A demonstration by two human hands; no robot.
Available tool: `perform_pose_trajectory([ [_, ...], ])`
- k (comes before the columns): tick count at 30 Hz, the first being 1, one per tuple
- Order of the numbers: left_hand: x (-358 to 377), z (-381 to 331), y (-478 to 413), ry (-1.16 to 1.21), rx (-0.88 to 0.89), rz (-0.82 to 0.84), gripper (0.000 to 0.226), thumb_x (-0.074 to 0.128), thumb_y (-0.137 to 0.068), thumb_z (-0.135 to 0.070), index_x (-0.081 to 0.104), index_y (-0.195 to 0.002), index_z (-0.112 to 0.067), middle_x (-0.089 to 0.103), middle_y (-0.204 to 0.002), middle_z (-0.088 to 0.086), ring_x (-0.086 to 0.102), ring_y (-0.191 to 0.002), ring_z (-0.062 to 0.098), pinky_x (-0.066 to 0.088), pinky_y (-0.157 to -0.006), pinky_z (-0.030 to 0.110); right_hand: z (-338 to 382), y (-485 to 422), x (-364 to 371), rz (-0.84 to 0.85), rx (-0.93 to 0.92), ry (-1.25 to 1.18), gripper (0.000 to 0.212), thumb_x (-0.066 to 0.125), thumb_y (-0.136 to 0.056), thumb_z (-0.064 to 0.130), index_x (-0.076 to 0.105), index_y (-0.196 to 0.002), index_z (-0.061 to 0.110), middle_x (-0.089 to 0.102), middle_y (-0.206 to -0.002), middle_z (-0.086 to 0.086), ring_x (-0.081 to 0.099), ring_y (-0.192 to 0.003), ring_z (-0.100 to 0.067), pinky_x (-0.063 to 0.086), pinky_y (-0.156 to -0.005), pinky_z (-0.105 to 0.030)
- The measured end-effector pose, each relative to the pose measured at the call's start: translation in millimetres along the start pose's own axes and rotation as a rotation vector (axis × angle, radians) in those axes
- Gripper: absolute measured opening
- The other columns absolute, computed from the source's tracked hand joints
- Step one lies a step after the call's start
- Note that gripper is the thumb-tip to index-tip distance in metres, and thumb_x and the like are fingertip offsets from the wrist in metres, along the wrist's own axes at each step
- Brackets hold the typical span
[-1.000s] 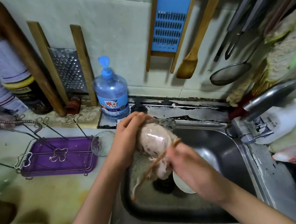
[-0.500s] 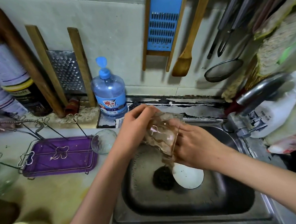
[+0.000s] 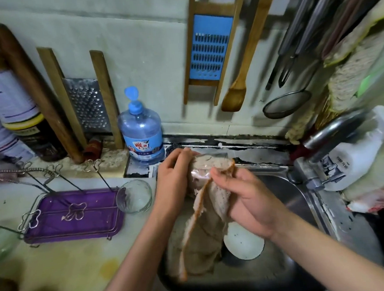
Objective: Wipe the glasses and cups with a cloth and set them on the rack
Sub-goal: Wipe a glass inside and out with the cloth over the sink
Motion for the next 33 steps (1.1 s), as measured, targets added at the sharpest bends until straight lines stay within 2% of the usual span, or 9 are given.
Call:
perform_pose_trajectory([
  [3,-3,0,-8,-0.029,-0.03,0.031,0.017,0.059,-0.078,-0.024,0.07,-0.069,-0.016,0.066,-0.071,0.004,0.058,-0.069,0.01,0.047,-0.063,0.023,-7,5,5,0.067,-0.119,0.649,0.01,0.065,-0.087,0.033,0.065,-0.096,0.028,0.071,-0.092,0.012,0.06,-0.091,0.002,0.052,-0.086,-0.028],
  [5,-3,-1,-11,-0.033,-0.1,0.067,0.018,0.059,-0.076,-0.026,0.07,-0.072,-0.013,0.064,-0.073,0.008,0.058,-0.071,0.016,0.047,-0.064,0.027,-9,1,0,0.183,-0.305,1.11,0.013,0.06,-0.094,0.024,0.058,-0.107,0.024,0.063,-0.106,0.024,0.052,-0.104,0.009,0.039,-0.098,-0.015],
  [7,-4,-1,-13,-0.025,-0.152,0.081,0.017,0.059,-0.087,-0.019,0.068,-0.077,-0.009,0.063,-0.073,0.009,0.058,-0.07,0.018,0.047,-0.062,0.026,-10,-7,-11,0.236,-0.52,1.575,0.028,0.053,-0.096,0.029,0.057,-0.118,0.012,0.063,-0.121,0.002,0.051,-0.116,-0.008,0.031,-0.108,-0.023],
  [9,-4,-3,-12,-0.045,-0.15,0.083,0.019,0.054,-0.092,-0.012,0.068,-0.08,-0.007,0.063,-0.073,0.008,0.059,-0.069,0.017,0.048,-0.06,0.025,-13,-12,-23,0.204,-0.709,1.974,0.033,0.049,-0.094,0.033,0.064,-0.111,0.009,0.069,-0.108,-0.007,0.062,-0.105,-0.02,0.032,-0.106,-0.029],
  [12,-7,-4,-8,-0.037,-0.148,0.107,0.018,0.053,-0.092,-0.014,0.065,-0.082,-0.006,0.062,-0.073,0.009,0.059,-0.069,0.019,0.047,-0.061,0.028,-11,-14,-34,0.225,-0.981,2.179,0.027,0.054,-0.086,0.018,0.071,-0.104,0.008,0.073,-0.098,-0.008,0.069,-0.092,-0.024,0.036,-0.104,-0.032],
  [17,-14,2,-3,-0.024,-0.239,0.07,0.021,0.052,-0.094,-0.022,0.063,-0.079,-0.012,0.063,-0.069,0.005,0.06,-0.066,0.02,0.047,-0.06,0.027,-18,-17,-29,0.259,-0.886,2.126,0.037,0.051,-0.085,0.02,0.069,-0.114,0.007,0.071,-0.11,-0.01,0.066,-0.105,-0.026,0.034,-0.106,-0.032],
  [24,-14,-4,-7,-0.062,-0.052,-0.015,0.023,0.055,-0.092,-0.017,0.064,-0.072,-0.012,0.061,-0.065,0.0,0.056,-0.071,0.017,0.043,-0.072,0.033,-13,-14,-2,0.156,-0.167,0.976,0.025,0.061,-0.09,0.005,0.061,-0.111,0.019,0.066,-0.105,0.006,0.061,-0.101,-0.004,0.048,-0.1,-0.028],
  [30,-6,-9,-9,-0.115,0.107,0.021,0.022,0.053,-0.09,-0.018,0.067,-0.073,-0.016,0.064,-0.07,-0.008,0.056,-0.071,0.004,0.045,-0.067,0.017,-2,-3,-4,0.106,-0.145,0.173,0.036,0.064,-0.078,0.0,0.065,-0.111,0.012,0.071,-0.108,-0.006,0.062,-0.105,-0.022,0.048,-0.097,-0.033],
  [33,-4,-8,-11,-0.101,0.092,0.04,0.021,0.053,-0.088,-0.021,0.068,-0.075,-0.013,0.065,-0.077,0.001,0.058,-0.076,0.008,0.046,-0.072,0.021,-1,2,-2,0.119,-0.185,0.166,0.032,0.071,-0.079,0.005,0.069,-0.109,0.014,0.071,-0.108,-0.005,0.062,-0.105,-0.024,0.046,-0.097,-0.037],
])
Point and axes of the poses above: each hand's wrist, its own y-axis away from the middle knuckle, its own x-axis out of the palm, z = x × y, the point moved 2 cm from there along -y, towards the middle knuckle
